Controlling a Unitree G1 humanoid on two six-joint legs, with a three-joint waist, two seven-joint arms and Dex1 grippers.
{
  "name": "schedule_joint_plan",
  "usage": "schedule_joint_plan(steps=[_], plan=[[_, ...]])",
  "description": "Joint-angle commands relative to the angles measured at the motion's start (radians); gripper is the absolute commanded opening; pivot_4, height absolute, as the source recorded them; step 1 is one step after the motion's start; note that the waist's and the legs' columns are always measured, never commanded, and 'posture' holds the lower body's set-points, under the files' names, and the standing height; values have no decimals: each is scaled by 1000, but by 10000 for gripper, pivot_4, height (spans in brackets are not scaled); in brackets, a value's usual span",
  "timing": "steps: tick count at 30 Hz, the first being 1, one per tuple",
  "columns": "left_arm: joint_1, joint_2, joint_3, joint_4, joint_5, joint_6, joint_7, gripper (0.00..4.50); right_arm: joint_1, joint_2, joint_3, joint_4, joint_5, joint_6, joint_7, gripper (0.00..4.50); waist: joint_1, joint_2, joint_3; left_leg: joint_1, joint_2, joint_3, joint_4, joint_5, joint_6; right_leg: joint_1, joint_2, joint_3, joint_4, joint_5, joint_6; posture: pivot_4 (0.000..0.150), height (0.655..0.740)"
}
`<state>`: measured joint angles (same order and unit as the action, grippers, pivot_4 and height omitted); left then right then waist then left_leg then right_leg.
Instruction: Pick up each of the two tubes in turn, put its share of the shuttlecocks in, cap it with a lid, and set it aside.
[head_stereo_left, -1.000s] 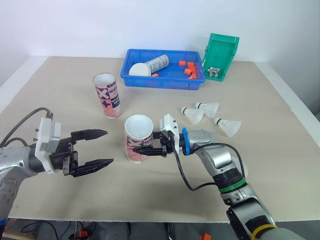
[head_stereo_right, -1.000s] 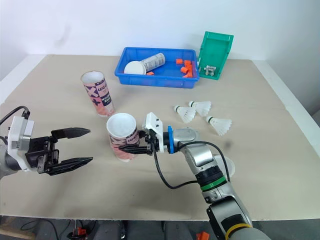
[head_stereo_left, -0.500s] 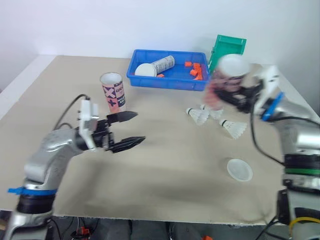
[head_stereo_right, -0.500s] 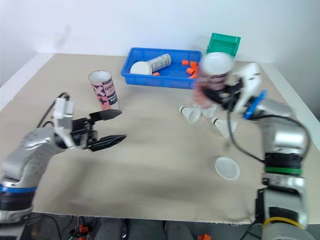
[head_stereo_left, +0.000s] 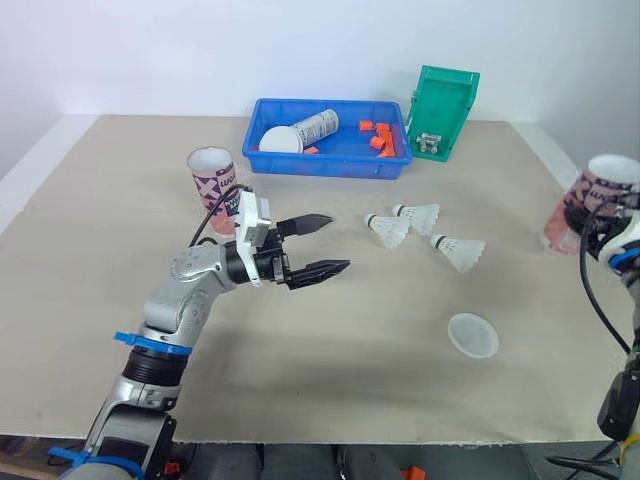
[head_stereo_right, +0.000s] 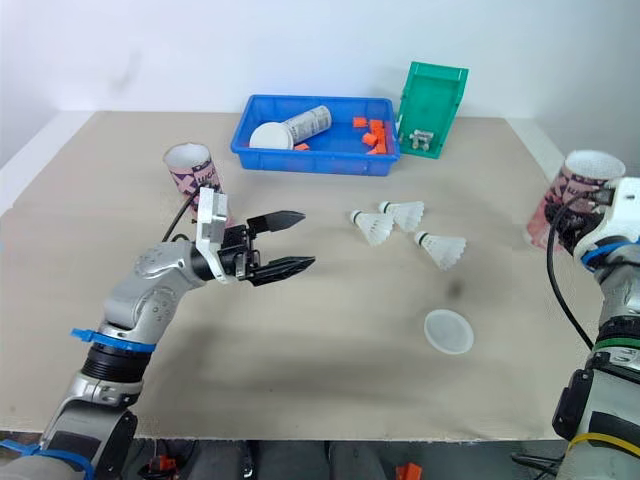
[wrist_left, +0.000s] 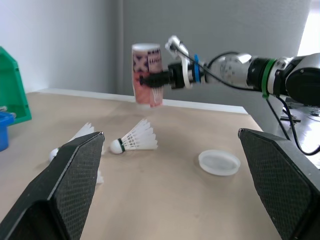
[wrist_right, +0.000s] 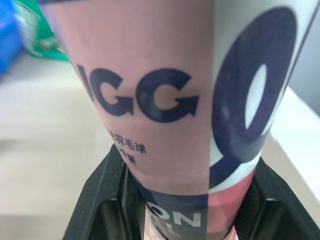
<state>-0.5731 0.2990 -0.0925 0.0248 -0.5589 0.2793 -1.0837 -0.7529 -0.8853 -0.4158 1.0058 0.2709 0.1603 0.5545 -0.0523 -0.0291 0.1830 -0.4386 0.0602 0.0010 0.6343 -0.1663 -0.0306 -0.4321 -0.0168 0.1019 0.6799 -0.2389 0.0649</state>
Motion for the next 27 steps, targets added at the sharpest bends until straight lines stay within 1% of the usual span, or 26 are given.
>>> schedule_joint_plan(steps=[1, 8, 9, 10, 11, 12, 13, 14, 15, 16, 18, 27], plan=[[-30, -4, 0, 1, 9, -23, -18, 45000, -48, -10, -42, 53, 29, -47, -5, 19754, -1, 0, 0, 0, -1, 0, 0, 0, 0, 0, 0, 1, 0, 0, 1, 1500, 7079], [-21, -2, 7, -6, 11, -22, -24, 45000, -37, 5, -52, 144, 31, -57, -37, 19754, -2, 0, 0, 1, -4, 0, 2, 1, 1, 4, 0, 5, -1, 0, 2, 1500, 7079], [-19, -2, 8, -8, 10, -22, -23, 45000, -34, 5, -57, 149, 38, -53, -36, 26201, -2, 0, 0, 2, -4, 0, 2, 1, 1, 6, 0, 6, -2, 0, 3, 1500, 7079], [-17, -2, 9, -10, 10, -21, -21, 45000, -33, 5, -66, 154, 48, -44, -30, 27938, -2, 0, 0, 2, -5, -1, 2, 1, 1, 7, 0, 6, -3, 0, 2, 1500, 7079], [-15, -2, 10, -11, 9, -21, -19, 45000, -30, 4, -74, 154, 62, -35, -11, 31488, -2, 0, 0, 1, -6, -1, 2, 1, 2, 8, 0, 7, -4, -1, 1, 1500, 7079], [-13, -2, 11, -14, 9, -20, -17, 45000, -25, 2, -75, 151, 66, -30, 6, 36401, -2, 0, 0, 1, -7, -2, 2, 2, 3, 8, 0, 7, -4, -2, 1, 1500, 7079], [-12, -2, 12, -14, 9, -22, -15, 45000, -18, 0, -66, 147, 58, -23, 13, 36401, -2, 0, 0, 1, -8, -2, 2, 2, 3, 8, 0, 8, -4, -2, 2, 1500, 7079], [-10, -2, 13, -16, 8, -22, -14, 45000, -13, -2, -60, 145, 52, -15, 19, 38483, -2, 0, 0, 1, -8, -2, 2, 2, 3, 8, 0, 9, -4, -2, 2, 1500, 7079], [-9, -2, 15, -17, 6, -21, -12, 45000, -6, -5, -52, 141, 43, -14, 19, 44079, -2, 0, 0, 1, -9, -2, 2, 2, 3, 8, -1, 9, -4, -2, 3, 1500, 7079], [-8, -3, 16, -18, 5, -21, -9, 45000, 0, -11, -51, 141, 39, -4, 15, 44868, -2, 0, 0, 1, -9, -2, 2, 2, 3, 9, -1, 9, -5, -2, 3, 1500, 7079], [-6, -6, 19, -21, 2, -21, -4, 45000, 14, -24, -49, 136, 36, 11, 22, 44868, -2, 0, 0, 1, -9, -2, 2, 2, 3, 9, -1, 9, -5, -1, 5, 1500, 7079], [23, 3, 42, -37, -19, -9, -9, 45000, 168, -104, 25, 7, -17, 83, 157, 44868, -2, 1, 0, 1, -10, -2, 2, 2, 3, 9, -1, 9, -5, -1, 7, 1500, 7079]])
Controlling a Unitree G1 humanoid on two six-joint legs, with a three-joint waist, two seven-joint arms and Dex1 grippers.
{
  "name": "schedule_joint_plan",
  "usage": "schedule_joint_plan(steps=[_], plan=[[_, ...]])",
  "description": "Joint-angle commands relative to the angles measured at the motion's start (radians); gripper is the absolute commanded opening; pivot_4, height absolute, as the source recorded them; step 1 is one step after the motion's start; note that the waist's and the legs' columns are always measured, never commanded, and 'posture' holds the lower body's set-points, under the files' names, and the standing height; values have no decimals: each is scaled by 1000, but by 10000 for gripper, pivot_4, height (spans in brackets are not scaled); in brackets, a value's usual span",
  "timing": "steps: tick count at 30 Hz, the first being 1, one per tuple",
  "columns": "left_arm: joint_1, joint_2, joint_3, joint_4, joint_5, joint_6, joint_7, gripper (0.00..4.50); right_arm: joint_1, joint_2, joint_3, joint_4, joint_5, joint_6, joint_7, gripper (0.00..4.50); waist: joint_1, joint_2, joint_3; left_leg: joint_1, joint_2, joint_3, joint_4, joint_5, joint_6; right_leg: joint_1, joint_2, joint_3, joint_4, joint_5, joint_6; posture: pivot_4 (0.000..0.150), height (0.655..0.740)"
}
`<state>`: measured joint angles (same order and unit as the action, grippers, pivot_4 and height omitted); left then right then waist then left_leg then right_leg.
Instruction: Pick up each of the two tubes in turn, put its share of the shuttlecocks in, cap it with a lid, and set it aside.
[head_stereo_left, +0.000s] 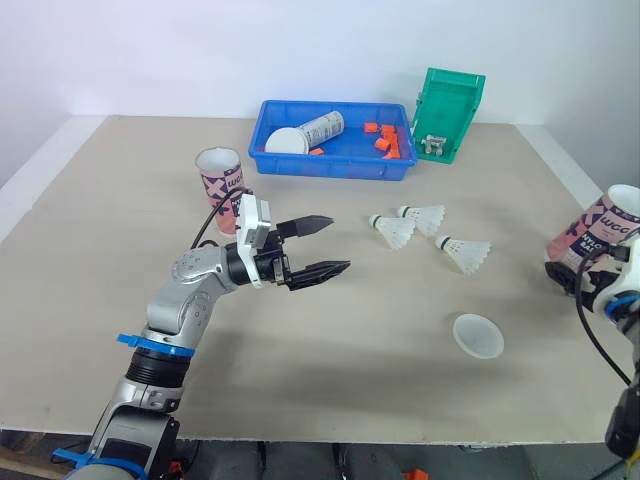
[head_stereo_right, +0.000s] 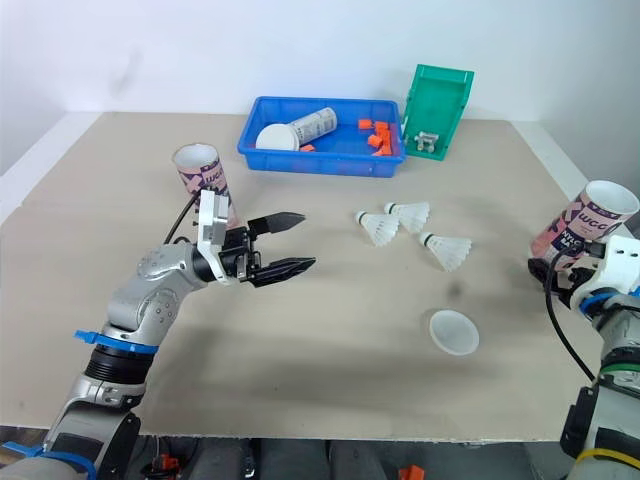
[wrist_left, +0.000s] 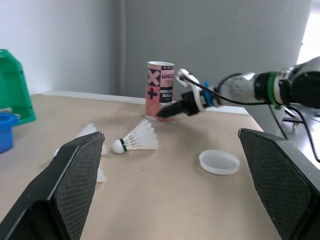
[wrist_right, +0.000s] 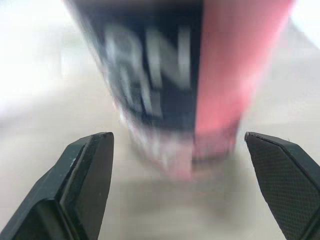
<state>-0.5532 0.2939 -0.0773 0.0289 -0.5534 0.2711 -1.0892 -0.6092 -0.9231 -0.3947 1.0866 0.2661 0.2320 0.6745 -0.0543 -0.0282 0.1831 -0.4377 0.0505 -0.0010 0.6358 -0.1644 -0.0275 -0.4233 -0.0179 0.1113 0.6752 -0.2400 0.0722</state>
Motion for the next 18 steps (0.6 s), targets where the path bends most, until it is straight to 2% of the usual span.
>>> schedule_joint_plan(steps=[1, 3, 6, 7, 9, 11, 13, 18], plan=[[10, 13, 29, -45, -25, 2, -4, 45000, 44, -77, 10, -90, -17, 19, 47, 44868, 0, 0, 0, 0, 0, 0, 0, 0, 0, 0, 0, 0, 0, 0, 0, 1500, 7079], [25, 25, 35, -59, -31, 14, -1, 45000, 86, -91, 10, -139, -12, 41, 82, 44868, 0, 0, 0, 0, 0, 0, 0, 0, 0, 0, 0, 0, 0, 0, 0, 1500, 7079], [67, 52, 60, -110, -54, 59, 33, 45000, 204, -107, -20, -341, 50, 123, 180, 44868, -2, 0, 0, 0, 0, 0, 0, 0, 0, 0, 0, 0, 0, -1, -1, 1500, 7079], [88, 61, 74, -134, -65, 79, 54, 45000, 256, -105, -40, -444, 84, 160, 210, 44868, -3, 1, -1, 0, 0, 0, 0, 0, 0, 0, 0, 0, 0, 0, -1, 1500, 7079], [158, 92, 116, -191, -83, 146, 123, 45000, 383, -77, -94, -766, 198, 242, 269, 44868, -6, 3, -1, 1, 0, -1, 0, 0, 0, 0, 0, 0, 0, 0, 0, 1500, 7079], [248, 122, 182, -236, -96, 201, 208, 45000, 449, -37, -73, -1081, 302, 316, 277, 44868, -22, 7, -3, 1, 1, -1, -1, -1, 0, 0, 1, 0, 1, -2, 0, 1500, 7079], [308, 123, 250, -263, -131, 243, 294, 45000, 437, 6, -10, -1258, 353, 369, 240, 44868, -34, 6, -2, 3, 2, -2, -1, -1, 0, 1, 2, 0, 5, -2, -1, 1500, 7079], [388, 105, 349, -278, -159, 284, 447, 45000, 341, 112, 142, -1411, 374, 426, 167, 44868, -21, -4, 1, 6, 1, -7, 1, 2, 0, 3, 3, -3, 5, -1, -8, 1500, 7079]])
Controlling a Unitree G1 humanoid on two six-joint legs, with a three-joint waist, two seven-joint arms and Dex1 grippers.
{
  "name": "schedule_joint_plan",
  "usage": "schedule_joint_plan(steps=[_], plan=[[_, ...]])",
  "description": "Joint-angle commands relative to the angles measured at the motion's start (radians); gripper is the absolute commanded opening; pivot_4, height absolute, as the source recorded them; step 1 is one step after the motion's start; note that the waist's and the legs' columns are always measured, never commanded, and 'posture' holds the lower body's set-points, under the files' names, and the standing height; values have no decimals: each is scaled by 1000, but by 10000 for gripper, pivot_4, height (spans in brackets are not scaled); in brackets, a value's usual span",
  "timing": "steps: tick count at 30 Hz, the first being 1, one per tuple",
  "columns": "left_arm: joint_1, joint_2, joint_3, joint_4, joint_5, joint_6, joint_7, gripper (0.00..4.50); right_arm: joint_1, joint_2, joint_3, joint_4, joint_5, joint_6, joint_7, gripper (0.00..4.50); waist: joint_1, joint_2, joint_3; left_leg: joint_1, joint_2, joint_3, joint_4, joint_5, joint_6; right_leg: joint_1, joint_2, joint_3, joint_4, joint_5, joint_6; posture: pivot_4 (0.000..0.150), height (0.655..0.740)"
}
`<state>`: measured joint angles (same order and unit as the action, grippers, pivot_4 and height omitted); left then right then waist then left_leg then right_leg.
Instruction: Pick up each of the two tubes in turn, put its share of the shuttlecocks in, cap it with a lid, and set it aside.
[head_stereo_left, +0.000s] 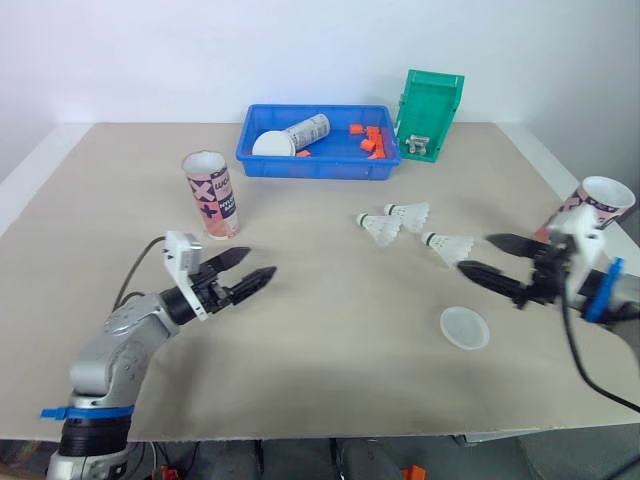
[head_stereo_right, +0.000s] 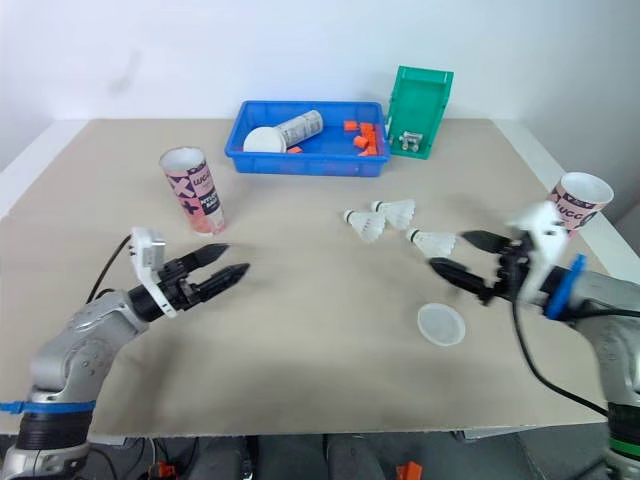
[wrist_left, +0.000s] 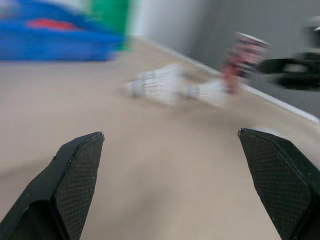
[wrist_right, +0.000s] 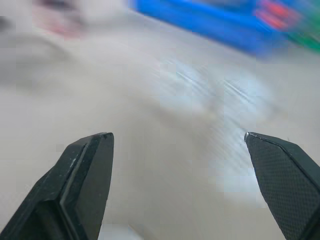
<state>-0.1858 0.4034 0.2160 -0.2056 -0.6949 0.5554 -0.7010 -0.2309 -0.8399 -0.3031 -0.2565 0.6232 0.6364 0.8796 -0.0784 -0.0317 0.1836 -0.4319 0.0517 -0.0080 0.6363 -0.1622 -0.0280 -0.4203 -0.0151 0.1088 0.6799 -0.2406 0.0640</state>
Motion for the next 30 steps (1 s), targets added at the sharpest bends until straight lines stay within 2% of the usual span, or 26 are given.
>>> schedule_joint_plan(steps=[1, 6, 11, 18, 30], plan=[[38, -2, 63, -42, -4, -12, 72, 45000, -50, 45, 74, -80, 12, 21, -45, 44868, 7, -1, 0, 0, -1, 0, 0, 0, -1, -1, -1, 0, -1, 0, 0, 1500, 7079], [83, 5, 91, 7, 38, -54, 118, 45000, -84, 137, 168, -111, -18, -23, -73, 44868, 10, -2, -1, -6, -4, 3, 0, 1, 1, 1, -7, -1, -12, 2, 1, 1500, 7079], [12, 23, 61, 124, 130, -150, 110, 45000, -84, 217, 238, -147, -39, -47, -105, 44868, 25, -2, -1, -11, -4, 3, -2, 1, 3, -2, -7, -2, -15, 3, 2, 1500, 7079], [-192, 87, -29, 460, 259, -292, -49, 45000, -48, 257, 274, -213, -60, -60, -149, 44868, 35, -2, -1, -12, -3, 0, -5, 1, 2, -3, -3, -2, -15, 1, 1, 1500, 7079], [-557, 49, -83, 1027, 404, -518, -137, 45000, 20, 264, 258, -301, -51, -52, -222, 44868, 37, -2, -1, -12, -3, 1, -5, 1, 3, -3, -3, -3, -15, 4, 5, 1500, 7079]])
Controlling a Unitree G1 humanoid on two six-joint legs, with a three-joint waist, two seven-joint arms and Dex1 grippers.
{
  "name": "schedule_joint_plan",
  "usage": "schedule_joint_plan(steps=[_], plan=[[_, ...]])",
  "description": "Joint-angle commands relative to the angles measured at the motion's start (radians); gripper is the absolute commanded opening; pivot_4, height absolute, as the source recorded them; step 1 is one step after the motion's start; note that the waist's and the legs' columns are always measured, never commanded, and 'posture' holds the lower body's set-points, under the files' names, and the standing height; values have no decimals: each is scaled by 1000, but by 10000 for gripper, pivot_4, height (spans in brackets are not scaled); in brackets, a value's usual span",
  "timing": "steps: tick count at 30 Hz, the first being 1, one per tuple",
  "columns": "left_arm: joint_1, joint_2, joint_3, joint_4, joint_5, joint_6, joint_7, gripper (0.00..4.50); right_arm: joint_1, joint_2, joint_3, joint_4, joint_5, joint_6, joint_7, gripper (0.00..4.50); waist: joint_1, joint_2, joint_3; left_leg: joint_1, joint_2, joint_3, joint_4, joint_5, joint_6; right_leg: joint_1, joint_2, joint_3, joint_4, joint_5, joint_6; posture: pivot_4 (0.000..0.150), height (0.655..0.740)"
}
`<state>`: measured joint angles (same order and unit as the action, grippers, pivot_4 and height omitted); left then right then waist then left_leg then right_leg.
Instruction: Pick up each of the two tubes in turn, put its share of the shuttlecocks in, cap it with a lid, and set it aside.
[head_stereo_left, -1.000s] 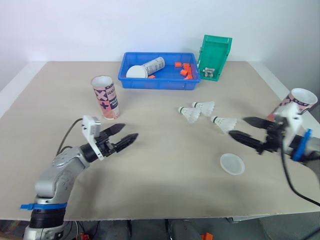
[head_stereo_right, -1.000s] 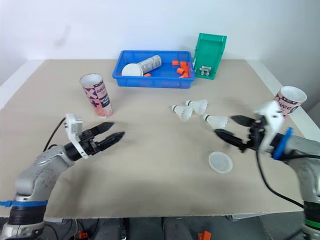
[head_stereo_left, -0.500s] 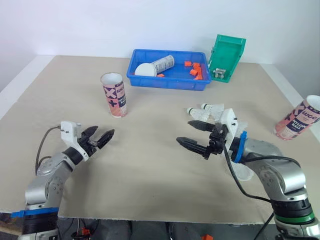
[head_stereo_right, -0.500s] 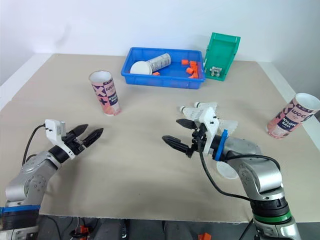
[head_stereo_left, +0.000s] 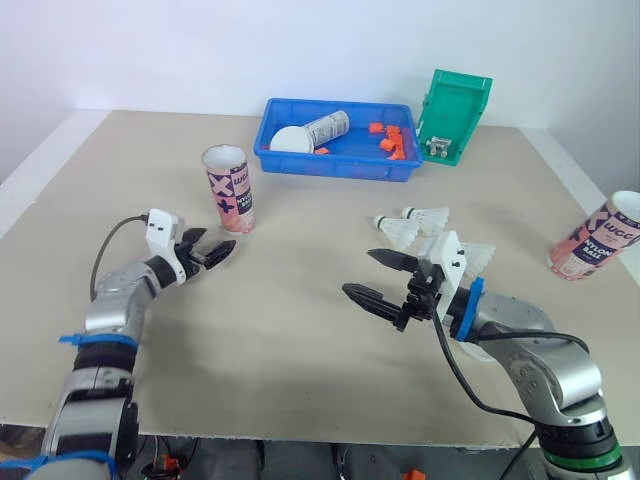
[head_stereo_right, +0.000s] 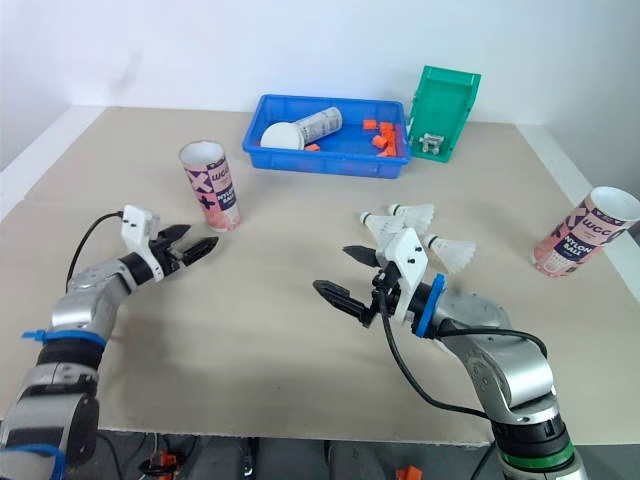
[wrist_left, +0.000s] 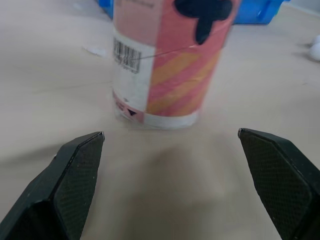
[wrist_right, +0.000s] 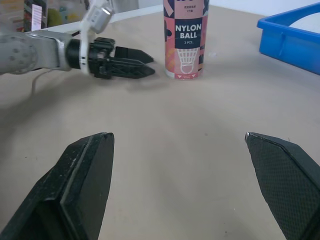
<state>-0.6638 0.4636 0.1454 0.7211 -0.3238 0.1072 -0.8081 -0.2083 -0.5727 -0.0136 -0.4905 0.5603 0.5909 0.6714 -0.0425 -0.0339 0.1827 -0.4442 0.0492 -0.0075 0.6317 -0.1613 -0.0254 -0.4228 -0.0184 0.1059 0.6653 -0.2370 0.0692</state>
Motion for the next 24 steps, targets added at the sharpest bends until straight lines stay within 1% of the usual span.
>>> schedule_joint_plan(steps=[1, 6, 11, 16, 24], plan=[[-109, -18, -14, 149, 44, -93, -36, 45000, -1, -3, -33, -76, 16, -5, -18, 44868, 1, 0, 0, -1, 0, 0, 0, 0, 0, 0, 0, 0, 0, 0, 1, 1500, 7079], [-231, -40, -21, 353, 94, -185, -46, 45000, 1, -9, -32, -99, 18, 2, -32, 44868, 1, 0, 0, -1, 0, 0, 0, 0, 0, 0, 0, 0, 0, 1, 2, 1500, 7079], [-337, -55, -7, 494, 137, -237, 17, 45000, 9, -17, -49, -118, 25, 12, -41, 44868, 1, 0, 0, -2, 0, -1, 0, 0, 0, -1, 0, 0, 0, 1, 3, 1500, 7079], [-389, -77, -1, 554, 168, -261, 64, 45000, 14, -27, -72, -125, 24, 18, -55, 44868, 1, 0, 0, -3, -1, -2, 0, 0, 0, -1, 0, 0, 0, 0, 3, 1500, 7079], [-418, -116, 23, 588, 189, -278, 117, 45000, 6, -34, -91, -132, 28, 26, -74, 44868, 0, 0, 0, -3, -1, -2, 0, 0, 0, -1, 1, 0, 0, 0, 4, 1500, 7079]])
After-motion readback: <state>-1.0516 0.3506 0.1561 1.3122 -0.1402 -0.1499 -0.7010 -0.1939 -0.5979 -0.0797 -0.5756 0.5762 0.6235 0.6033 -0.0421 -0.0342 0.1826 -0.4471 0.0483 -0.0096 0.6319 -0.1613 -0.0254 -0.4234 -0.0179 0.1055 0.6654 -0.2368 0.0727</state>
